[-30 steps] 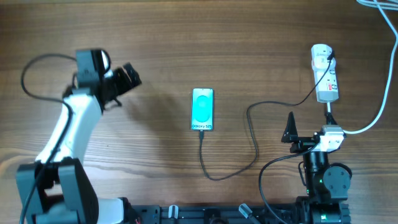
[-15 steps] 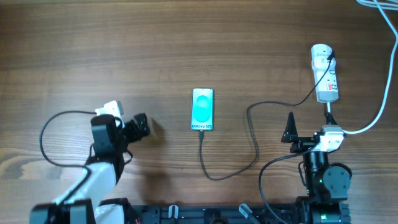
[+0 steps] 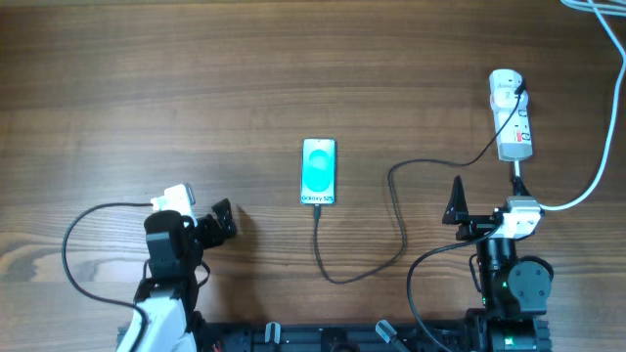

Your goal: Plug charger to phone and switch on socket

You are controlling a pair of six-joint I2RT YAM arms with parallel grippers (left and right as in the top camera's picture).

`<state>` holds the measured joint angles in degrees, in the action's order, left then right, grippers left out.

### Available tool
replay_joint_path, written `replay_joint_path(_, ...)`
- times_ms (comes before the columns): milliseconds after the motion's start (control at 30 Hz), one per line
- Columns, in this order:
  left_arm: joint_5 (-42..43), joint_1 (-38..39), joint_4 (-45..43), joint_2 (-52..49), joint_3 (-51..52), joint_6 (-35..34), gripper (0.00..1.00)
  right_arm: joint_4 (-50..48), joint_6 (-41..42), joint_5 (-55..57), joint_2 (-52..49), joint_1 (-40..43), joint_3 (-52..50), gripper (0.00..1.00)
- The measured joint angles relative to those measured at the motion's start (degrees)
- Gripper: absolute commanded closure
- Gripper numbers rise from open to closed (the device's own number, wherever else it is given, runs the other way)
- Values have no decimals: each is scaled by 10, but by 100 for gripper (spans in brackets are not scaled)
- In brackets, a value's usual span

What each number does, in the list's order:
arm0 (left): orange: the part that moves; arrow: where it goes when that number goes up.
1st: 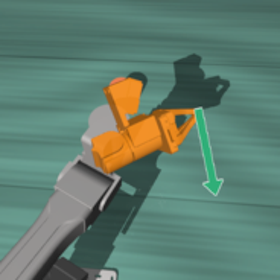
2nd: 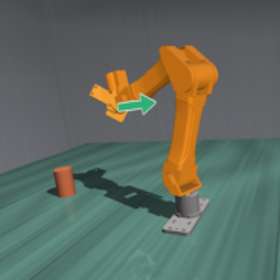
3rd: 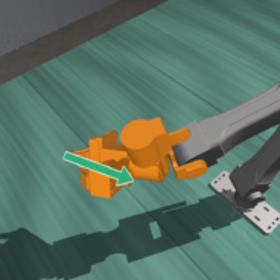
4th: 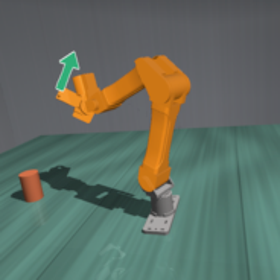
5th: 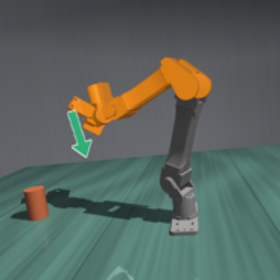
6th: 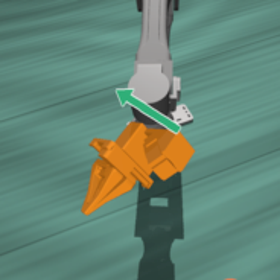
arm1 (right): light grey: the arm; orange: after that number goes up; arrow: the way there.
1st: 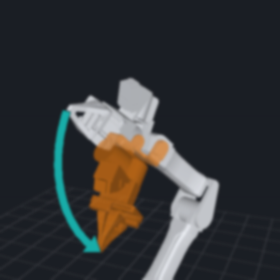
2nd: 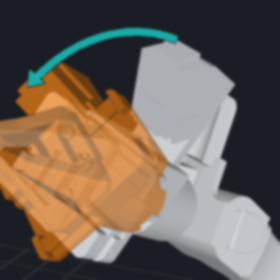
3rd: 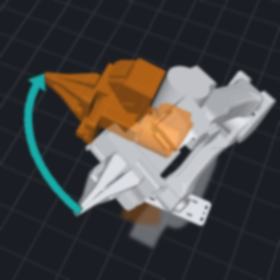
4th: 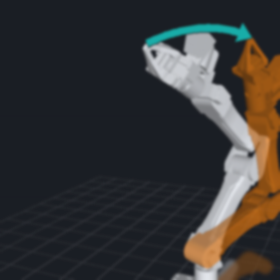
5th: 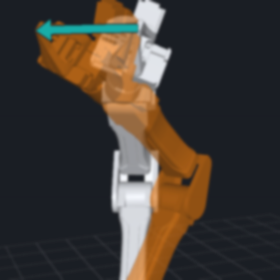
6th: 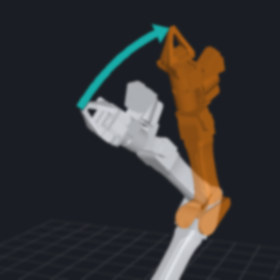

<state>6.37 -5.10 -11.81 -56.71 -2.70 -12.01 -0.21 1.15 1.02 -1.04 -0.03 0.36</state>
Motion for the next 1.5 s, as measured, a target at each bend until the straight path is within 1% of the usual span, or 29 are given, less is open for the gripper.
replay_joint_path(233,-11,0,130,111,3,0,0,0,0,0,0,0,0,0)
replay_joint_path(333,-14,0,159,162,13,-3,0,0,0,0,0,0,0,0)
replay_joint_path(467,-17,0,162,218,19,-3,0,0,0,0,0,0,0,0)
replay_joint_path(500,-19,0,162,261,19,-3,0,0,0,0,0,0,0,0)
replay_joint_path(733,-21,0,161,434,19,-3,0,0,0,-2,0,0,0,0)
replay_joint_path(933,-21,0,161,527,19,-3,0,0,0,-2,0,0,0,0)
replay_joint_path(1100,-25,14,161,559,19,5,0,0,0,-2,0,0,0,0)
replay_joint_path(1267,-27,35,161,559,19,13,0,0,0,-2,0,0,0,0)
replay_joint_path(1500,-27,36,161,559,19,15,0,0,0,-2,0,0,0,0)
